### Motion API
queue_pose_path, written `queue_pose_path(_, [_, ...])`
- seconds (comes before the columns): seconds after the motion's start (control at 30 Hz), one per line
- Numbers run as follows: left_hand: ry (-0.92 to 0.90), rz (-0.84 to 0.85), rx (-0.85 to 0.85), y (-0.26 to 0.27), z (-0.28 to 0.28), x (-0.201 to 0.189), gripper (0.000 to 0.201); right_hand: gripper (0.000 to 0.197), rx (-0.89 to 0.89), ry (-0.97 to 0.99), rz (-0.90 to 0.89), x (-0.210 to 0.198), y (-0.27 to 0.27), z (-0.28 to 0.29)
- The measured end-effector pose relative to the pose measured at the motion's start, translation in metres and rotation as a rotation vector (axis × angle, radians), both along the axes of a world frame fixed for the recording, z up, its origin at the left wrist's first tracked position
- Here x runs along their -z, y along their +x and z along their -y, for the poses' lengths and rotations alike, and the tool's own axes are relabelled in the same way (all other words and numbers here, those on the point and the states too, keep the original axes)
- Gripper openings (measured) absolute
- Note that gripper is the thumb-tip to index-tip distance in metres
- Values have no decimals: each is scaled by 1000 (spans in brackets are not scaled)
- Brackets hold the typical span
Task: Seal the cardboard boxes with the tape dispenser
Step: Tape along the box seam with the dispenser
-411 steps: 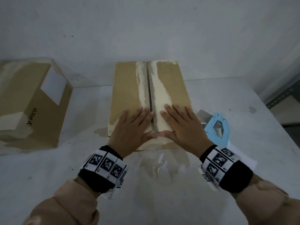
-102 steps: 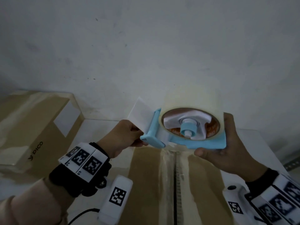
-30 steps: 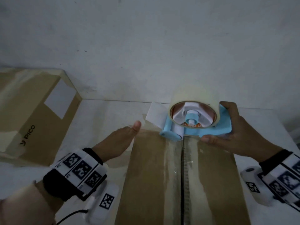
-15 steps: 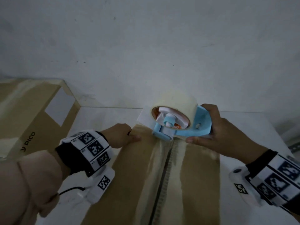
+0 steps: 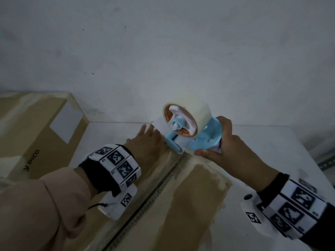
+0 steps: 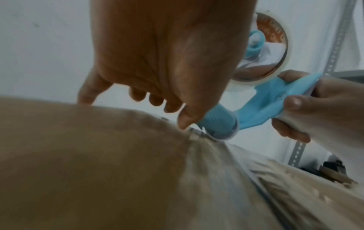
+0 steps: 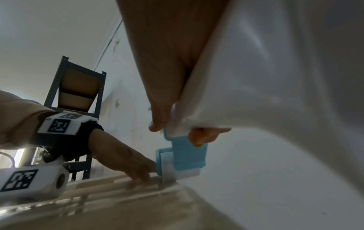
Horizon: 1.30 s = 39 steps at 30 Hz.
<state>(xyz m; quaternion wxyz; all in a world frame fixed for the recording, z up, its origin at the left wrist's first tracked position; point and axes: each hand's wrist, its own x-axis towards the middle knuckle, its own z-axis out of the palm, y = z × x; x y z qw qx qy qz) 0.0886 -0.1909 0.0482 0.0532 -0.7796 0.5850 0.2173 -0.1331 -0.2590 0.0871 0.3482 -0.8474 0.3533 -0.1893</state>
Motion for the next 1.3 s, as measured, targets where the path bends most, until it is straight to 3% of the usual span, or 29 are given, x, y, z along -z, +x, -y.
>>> queue_pose_path(0.1, [112, -6, 5, -11, -5, 0, 59, 74, -3, -31, -15, 1, 1, -10])
queue_pose_path(0.47, [101, 38, -111, -19, -5, 0, 62, 78, 5, -104, -100, -1, -6, -13])
queue_pose_path(0.63, [101, 22, -125, -15, -4, 1, 60, 68, 51, -36, -80, -4, -56, -17])
queue_pose_path(0.73, [90, -3, -118, -13, -6, 0, 59, 77, 109, 3, -17, -3, -93, -27])
queue_pose_path(0.87, [62, -26, -152, -14, -6, -4, 57, 70, 136, 11, 28, 6, -110, -27])
queue_pose_path(0.93, [77, 54, -128, -22, -10, -6, 58, 73, 119, 21, 35, 7, -108, -24])
queue_pose_path(1.0, [31, 139, 5, -43, -17, -8, 59, 74, 101, 16, 42, 10, -107, -23])
queue_pose_path(1.07, [-9, 60, 125, -74, -23, -14, 62, 74, 87, 11, 52, 11, -109, -22])
queue_pose_path(1.13, [72, 7, 160, -101, -26, -24, 67, 74, 78, 9, 64, 12, -109, -23])
queue_pose_path(1.3, [197, 28, 176, -123, -23, -24, 106, 72, 83, 1, 64, 11, -107, -26])
